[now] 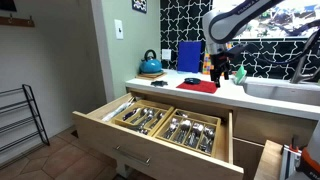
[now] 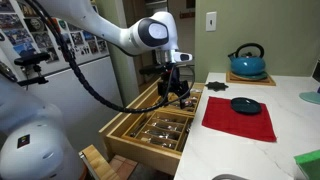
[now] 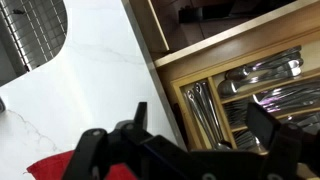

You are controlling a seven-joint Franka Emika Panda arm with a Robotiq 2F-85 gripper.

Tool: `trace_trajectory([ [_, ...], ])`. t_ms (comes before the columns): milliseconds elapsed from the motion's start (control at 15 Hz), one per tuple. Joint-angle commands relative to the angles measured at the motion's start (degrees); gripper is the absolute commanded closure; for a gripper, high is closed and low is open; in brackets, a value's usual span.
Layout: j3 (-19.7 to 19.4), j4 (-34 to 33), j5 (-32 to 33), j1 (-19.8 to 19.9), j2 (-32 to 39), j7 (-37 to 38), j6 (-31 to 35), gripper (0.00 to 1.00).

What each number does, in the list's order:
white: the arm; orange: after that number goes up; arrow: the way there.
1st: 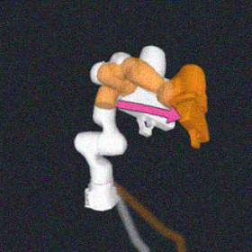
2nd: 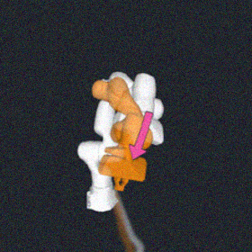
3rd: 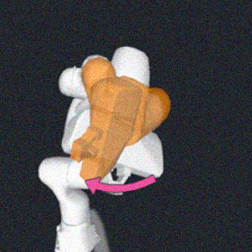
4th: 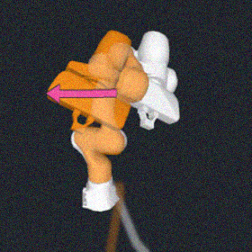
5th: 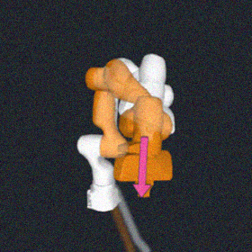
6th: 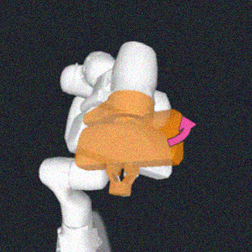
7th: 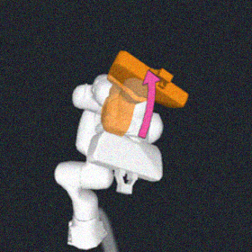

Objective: Remove the blue plate from the red towel and place it onto the black placemat on the left

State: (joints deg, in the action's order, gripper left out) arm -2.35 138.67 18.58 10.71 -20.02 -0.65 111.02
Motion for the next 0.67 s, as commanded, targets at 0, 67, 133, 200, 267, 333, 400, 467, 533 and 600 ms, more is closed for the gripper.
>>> trace_trajectory([
  [0,-1.1,-0.1,0.3,-1.2,0.0,0.3,-0.2,0.0],
  [67,-1.1,-0.1,0.3,-1.2,0.0,0.3,-0.2,0.0],
  [133,-1.1,-0.1,0.3,-1.2,0.0,0.3,-0.2,0.0],
  [200,-1.1,-0.1,0.3,-1.2,0.0,0.3,-0.2,0.0],
  [267,-1.1,-0.1,0.3,-1.2,0.0,0.3,-0.2,0.0],
  [333,-1.1,-0.1,0.3,-1.2,0.0,0.3,-0.2,0.0],
  [400,-1.1,-0.1,0.3,-1.2,0.0,0.3,-0.2,0.0],
  [467,-1.9,-1.8,-1.0,-1.1,1.6,-0.6,-0.5,0.0],
  [533,-2.5,-2.7,-2.0,-1.0,2.2,-0.9,-0.3,0.0],
  [600,-3.5,-4.4,-3.5,-0.9,3.0,-1.1,0.2,0.0],
])
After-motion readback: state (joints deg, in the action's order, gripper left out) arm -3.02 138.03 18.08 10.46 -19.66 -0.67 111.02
